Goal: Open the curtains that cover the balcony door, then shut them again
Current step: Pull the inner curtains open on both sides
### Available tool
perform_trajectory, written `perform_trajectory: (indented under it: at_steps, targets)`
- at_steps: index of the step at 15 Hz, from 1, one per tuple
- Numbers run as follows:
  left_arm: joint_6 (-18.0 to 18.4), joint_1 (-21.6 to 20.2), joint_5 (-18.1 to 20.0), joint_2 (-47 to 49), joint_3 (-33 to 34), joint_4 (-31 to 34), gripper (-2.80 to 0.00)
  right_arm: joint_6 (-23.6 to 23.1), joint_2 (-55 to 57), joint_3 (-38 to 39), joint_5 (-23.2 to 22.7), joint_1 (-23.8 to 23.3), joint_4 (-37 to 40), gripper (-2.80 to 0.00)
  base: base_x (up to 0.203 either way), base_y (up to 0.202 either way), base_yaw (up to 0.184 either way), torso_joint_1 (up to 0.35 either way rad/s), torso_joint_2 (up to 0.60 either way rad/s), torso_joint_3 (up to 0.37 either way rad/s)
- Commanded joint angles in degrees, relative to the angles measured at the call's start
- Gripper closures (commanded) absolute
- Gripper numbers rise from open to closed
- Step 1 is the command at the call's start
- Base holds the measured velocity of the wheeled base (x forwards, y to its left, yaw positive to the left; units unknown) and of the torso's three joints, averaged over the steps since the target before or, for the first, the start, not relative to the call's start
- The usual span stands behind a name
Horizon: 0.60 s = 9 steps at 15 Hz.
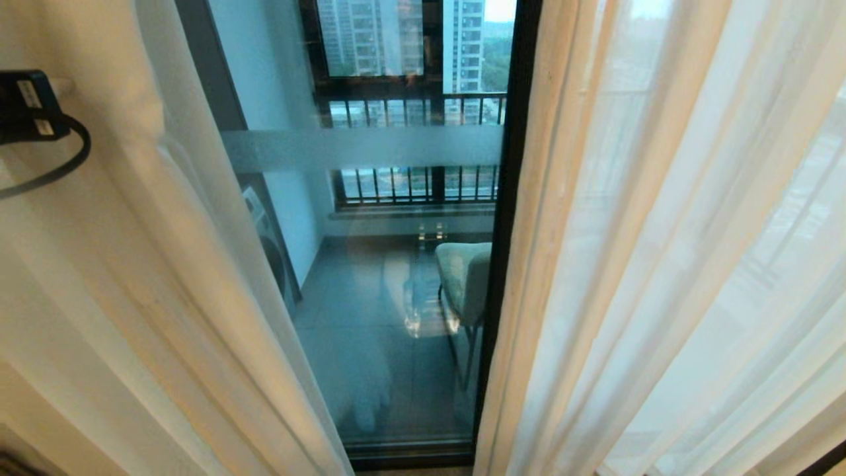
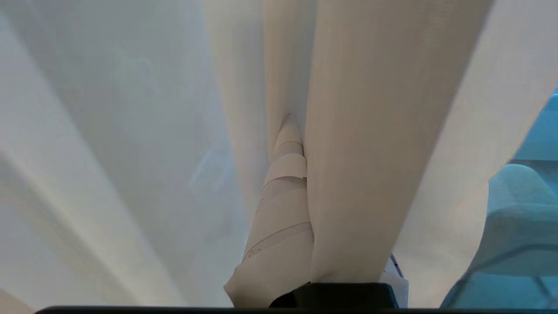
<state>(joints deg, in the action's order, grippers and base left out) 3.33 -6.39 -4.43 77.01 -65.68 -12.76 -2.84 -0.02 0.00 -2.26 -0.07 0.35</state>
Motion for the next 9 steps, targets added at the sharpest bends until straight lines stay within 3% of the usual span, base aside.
perform_trajectory:
  at_steps: [1, 9]
  targets:
    - [0.01, -0.12, -0.06, 0.17, -0.06, -0.07, 0.00, -0.06, 0.02, 0.00, -0.03, -0.01, 0.00, 0.00, 0.000, 0.188, 0.002, 0.002, 0.00, 0.003]
    - [0.01, -0.12, -0.06, 0.16, -0.06, -0.07, 0.00, -0.06, 0.02, 0.00, -0.03, -0.01, 0.00, 0.00, 0.000, 0.190, 0.001, 0.003, 0.00, 0.000]
